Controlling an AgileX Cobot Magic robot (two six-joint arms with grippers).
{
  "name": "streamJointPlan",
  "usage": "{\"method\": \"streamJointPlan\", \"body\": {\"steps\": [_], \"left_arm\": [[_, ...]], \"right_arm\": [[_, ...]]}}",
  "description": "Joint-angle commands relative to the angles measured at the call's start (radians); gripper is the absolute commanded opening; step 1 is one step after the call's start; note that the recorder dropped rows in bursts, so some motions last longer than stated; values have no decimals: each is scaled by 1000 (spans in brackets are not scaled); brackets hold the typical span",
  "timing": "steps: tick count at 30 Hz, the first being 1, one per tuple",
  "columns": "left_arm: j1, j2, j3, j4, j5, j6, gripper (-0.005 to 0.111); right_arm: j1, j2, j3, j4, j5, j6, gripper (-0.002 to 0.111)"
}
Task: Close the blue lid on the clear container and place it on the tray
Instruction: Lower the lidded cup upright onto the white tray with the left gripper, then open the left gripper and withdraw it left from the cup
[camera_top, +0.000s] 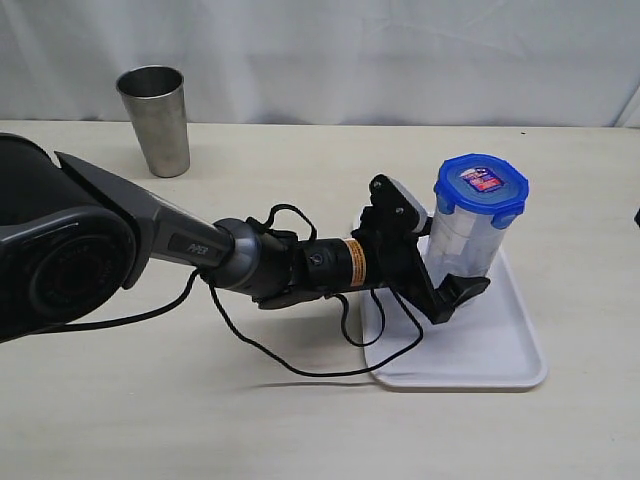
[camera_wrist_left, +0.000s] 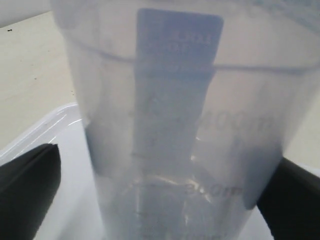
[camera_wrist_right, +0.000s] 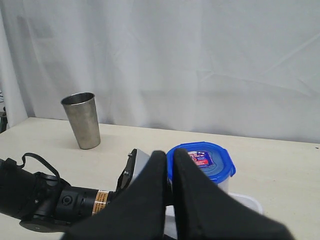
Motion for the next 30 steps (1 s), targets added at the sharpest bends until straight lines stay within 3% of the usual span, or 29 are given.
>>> {"method": "streamJointPlan", "body": {"steps": [1, 4, 22, 30], "left_arm": [[0, -2, -7, 33, 15, -5, 96], [0, -8, -7, 155, 77, -5, 96], [1, -47, -7, 178, 245, -7, 96], [45, -135, 110, 182, 194, 0, 96]], "right_arm": [[2, -4, 3, 0, 11, 1, 5], [2, -4, 3, 0, 11, 1, 5], [2, -4, 3, 0, 11, 1, 5], [2, -4, 3, 0, 11, 1, 5]]}}
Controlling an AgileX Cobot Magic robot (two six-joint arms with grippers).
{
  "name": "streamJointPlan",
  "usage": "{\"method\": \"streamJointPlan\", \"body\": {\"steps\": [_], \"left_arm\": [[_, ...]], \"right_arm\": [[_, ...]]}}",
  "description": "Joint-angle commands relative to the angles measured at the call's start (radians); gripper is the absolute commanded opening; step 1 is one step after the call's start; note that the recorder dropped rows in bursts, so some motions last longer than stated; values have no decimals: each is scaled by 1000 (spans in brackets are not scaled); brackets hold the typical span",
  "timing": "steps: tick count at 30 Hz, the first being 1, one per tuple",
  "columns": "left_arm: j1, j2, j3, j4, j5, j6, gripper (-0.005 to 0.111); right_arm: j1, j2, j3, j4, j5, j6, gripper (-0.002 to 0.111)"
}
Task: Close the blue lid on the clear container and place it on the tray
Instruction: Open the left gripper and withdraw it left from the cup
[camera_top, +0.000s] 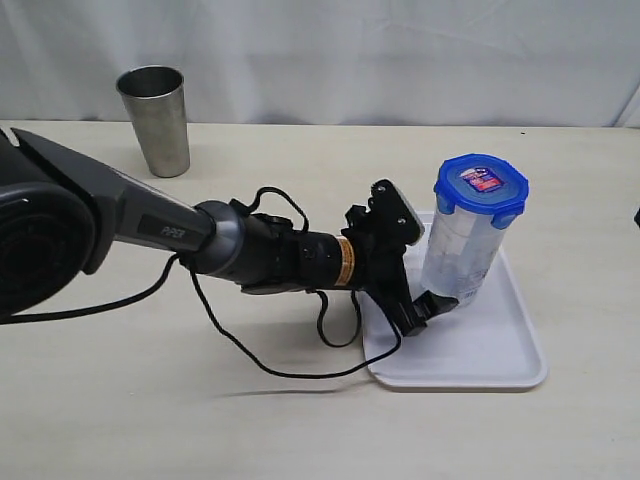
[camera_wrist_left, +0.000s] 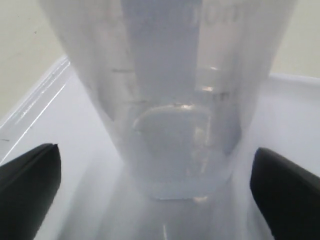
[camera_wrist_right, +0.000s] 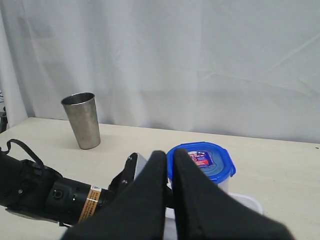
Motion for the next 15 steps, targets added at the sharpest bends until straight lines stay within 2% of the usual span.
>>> {"method": "streamJointPlan", "body": {"steps": [1, 6, 15], "left_arm": [[43, -55, 63, 0, -37, 1, 96], [87, -99, 136, 3, -120, 1, 96], [130, -199, 193, 49, -94, 1, 96]], "right_arm": [[2, -4, 3, 0, 11, 1, 5], [2, -4, 3, 0, 11, 1, 5], [2, -4, 3, 0, 11, 1, 5]]}}
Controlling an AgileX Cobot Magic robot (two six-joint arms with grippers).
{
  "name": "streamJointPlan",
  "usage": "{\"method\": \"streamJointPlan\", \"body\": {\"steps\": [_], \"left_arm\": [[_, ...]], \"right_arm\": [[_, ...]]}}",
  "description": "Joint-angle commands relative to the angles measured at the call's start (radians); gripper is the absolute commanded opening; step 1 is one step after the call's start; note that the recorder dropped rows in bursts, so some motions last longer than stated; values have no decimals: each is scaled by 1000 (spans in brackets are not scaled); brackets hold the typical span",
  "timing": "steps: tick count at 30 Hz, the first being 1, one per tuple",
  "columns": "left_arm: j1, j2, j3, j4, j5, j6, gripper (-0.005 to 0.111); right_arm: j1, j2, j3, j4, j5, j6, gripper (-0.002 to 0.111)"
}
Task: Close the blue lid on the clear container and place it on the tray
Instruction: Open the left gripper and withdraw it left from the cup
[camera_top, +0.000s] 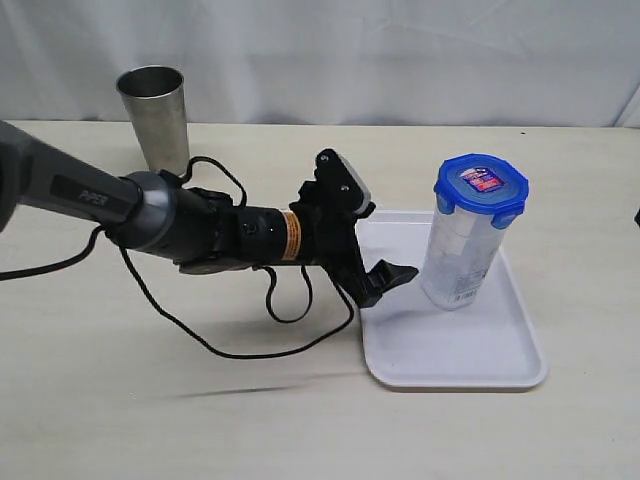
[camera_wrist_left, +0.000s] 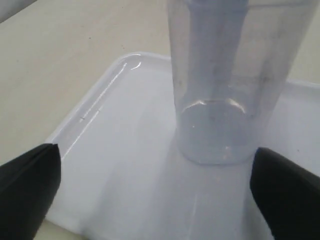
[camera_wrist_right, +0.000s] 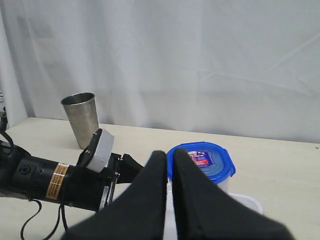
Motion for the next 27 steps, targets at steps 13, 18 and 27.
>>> {"method": "streamJointPlan", "body": {"steps": [13, 18, 27], "left_arm": [[37, -381, 140, 5, 357, -5, 96], [37, -562, 205, -64, 623, -88, 96], [37, -869, 353, -228, 766, -90, 96]], "right_arm": [[2, -4, 3, 0, 11, 1, 5], [2, -4, 3, 0, 11, 1, 5], [2, -4, 3, 0, 7, 1, 5]]}}
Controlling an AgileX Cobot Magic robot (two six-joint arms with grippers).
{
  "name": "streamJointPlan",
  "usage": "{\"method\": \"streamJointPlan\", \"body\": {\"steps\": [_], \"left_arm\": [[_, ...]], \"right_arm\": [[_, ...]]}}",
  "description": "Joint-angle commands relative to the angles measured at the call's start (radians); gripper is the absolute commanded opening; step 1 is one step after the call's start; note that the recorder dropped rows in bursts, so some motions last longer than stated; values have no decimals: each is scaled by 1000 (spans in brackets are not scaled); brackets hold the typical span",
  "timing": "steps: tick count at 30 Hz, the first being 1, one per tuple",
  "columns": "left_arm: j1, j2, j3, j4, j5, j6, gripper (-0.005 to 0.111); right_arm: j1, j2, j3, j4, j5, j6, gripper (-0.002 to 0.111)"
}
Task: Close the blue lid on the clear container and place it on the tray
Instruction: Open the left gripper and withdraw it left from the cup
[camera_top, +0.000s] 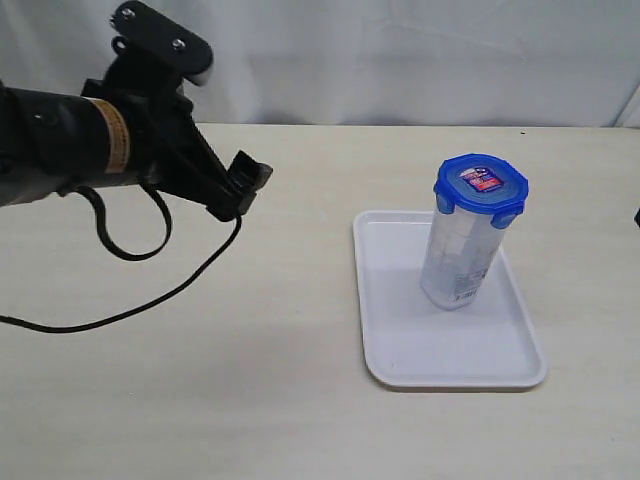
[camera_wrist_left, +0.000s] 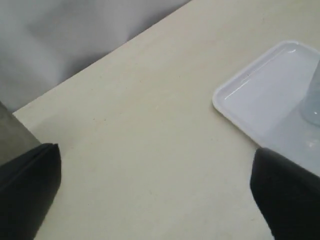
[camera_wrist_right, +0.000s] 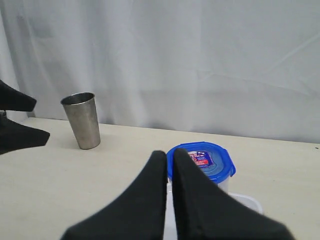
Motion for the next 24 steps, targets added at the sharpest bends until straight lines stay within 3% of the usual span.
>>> {"method": "streamJointPlan", "body": {"steps": [1, 9, 18, 24], "left_arm": [[5, -140, 28, -94, 55, -10, 96], [-3, -335, 41, -268, 246, -8, 96], [-12, -602, 188, -272, 37, -8, 96], [-12, -743, 236, -274, 39, -8, 96]], "right_arm": [[2, -4, 3, 0, 4, 1, 5], [2, -4, 3, 0, 4, 1, 5], [2, -4, 3, 0, 4, 1, 5], [2, -4, 3, 0, 4, 1, 5]]}}
